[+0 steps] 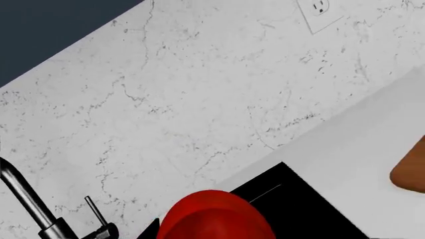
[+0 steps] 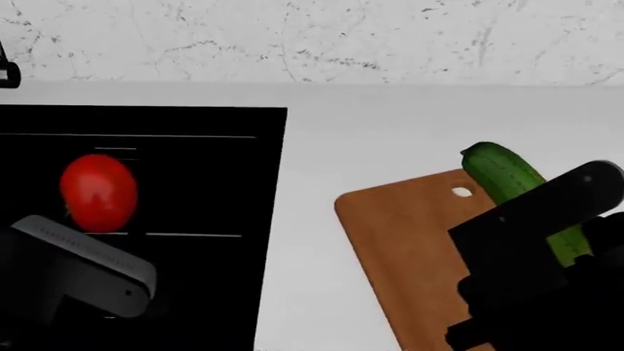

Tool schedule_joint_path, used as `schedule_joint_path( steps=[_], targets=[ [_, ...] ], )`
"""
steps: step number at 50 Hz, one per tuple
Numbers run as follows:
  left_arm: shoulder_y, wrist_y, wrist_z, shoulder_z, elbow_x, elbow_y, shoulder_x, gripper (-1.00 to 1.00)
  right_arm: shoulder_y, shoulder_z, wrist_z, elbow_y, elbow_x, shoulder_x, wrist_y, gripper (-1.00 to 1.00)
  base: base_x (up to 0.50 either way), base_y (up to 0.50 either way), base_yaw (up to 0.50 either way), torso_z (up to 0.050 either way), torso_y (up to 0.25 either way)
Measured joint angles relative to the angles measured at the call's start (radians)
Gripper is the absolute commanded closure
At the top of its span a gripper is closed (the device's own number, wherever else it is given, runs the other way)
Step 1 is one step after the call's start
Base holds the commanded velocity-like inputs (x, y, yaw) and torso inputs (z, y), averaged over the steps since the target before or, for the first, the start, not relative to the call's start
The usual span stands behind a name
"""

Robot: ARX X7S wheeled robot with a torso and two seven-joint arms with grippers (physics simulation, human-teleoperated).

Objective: Pick the vegetables from the sink and place them on the cutting board.

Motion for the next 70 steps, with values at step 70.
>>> schedule_joint_path(
  steps=[70],
  targets=[
    [-0.463, -0.258, 0.105, -0.097, -0.389, -0.613, 0.406, 1.00, 0.098, 0.056, 0.011, 0.061, 0.235, -0.038, -0.025, 1.00, 0.00, -0.18, 0.00, 0.000, 0.001]
  ],
)
